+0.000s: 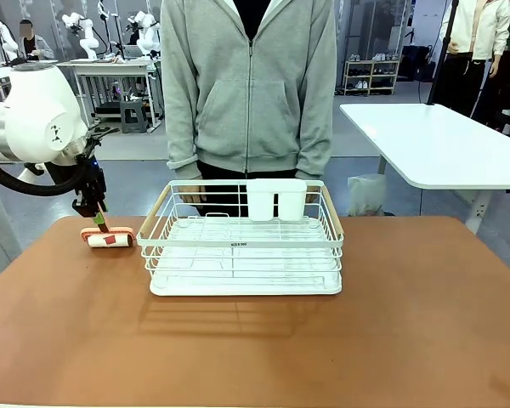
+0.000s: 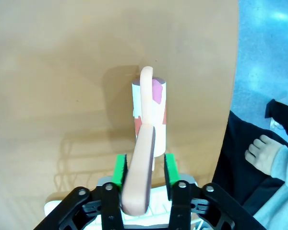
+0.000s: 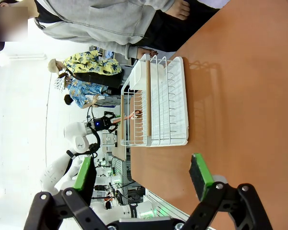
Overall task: Clean the table.
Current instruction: Place the Lint Roller down when the Dish drying rack is positioned in the middle of the table.
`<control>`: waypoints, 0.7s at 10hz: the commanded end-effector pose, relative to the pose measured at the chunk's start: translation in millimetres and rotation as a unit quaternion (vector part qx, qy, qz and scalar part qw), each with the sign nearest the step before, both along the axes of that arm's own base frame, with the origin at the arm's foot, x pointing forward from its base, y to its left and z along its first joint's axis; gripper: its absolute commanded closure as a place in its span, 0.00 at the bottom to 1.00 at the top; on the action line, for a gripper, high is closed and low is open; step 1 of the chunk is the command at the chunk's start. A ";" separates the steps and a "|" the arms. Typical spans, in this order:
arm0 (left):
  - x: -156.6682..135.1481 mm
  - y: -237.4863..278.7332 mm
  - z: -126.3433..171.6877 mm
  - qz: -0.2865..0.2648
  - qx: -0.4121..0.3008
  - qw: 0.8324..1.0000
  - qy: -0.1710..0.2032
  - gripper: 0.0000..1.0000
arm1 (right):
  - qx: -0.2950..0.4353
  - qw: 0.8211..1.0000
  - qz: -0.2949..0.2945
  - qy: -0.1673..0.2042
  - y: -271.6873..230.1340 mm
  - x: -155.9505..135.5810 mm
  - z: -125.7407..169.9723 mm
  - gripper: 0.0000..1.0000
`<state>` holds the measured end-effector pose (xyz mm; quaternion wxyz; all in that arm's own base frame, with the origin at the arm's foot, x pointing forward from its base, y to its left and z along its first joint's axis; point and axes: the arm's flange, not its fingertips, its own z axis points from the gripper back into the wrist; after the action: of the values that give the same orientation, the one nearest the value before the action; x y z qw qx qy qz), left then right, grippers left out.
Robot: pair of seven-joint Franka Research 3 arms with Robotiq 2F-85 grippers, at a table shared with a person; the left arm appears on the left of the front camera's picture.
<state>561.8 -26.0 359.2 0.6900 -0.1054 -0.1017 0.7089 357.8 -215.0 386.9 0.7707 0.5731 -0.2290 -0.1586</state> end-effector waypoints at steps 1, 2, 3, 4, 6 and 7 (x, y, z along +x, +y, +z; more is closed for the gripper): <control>-19.2 2.0 11.8 0.006 -0.006 1.000 0.022 0.00 | 0.000 1.000 -0.001 -0.001 0.7 -1.9 2.1 0.00; -25.1 4.6 18.0 0.016 0.000 0.999 0.033 0.00 | 0.000 1.000 -0.001 -0.001 0.7 -1.9 2.1 0.00; -31.0 5.8 23.2 0.012 0.008 0.999 0.034 0.00 | 0.000 1.000 -0.001 -0.001 0.7 -1.9 2.1 0.00; -36.7 5.0 26.4 0.003 0.009 0.999 0.041 0.10 | 0.000 1.000 -0.001 -0.001 0.7 -1.9 2.1 0.00; -47.7 3.4 35.5 -0.017 0.003 0.999 0.046 0.00 | 0.000 1.000 -0.001 -0.001 0.7 -1.9 2.1 0.00; -51.2 5.5 39.3 -0.012 0.005 0.998 0.056 0.00 | 0.000 1.000 -0.001 -0.001 0.7 -1.9 2.1 0.00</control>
<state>520.0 -24.8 394.8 0.6981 -0.0714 -0.0723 0.7087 357.7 -215.0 386.9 0.7707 0.5730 -0.2290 -0.1586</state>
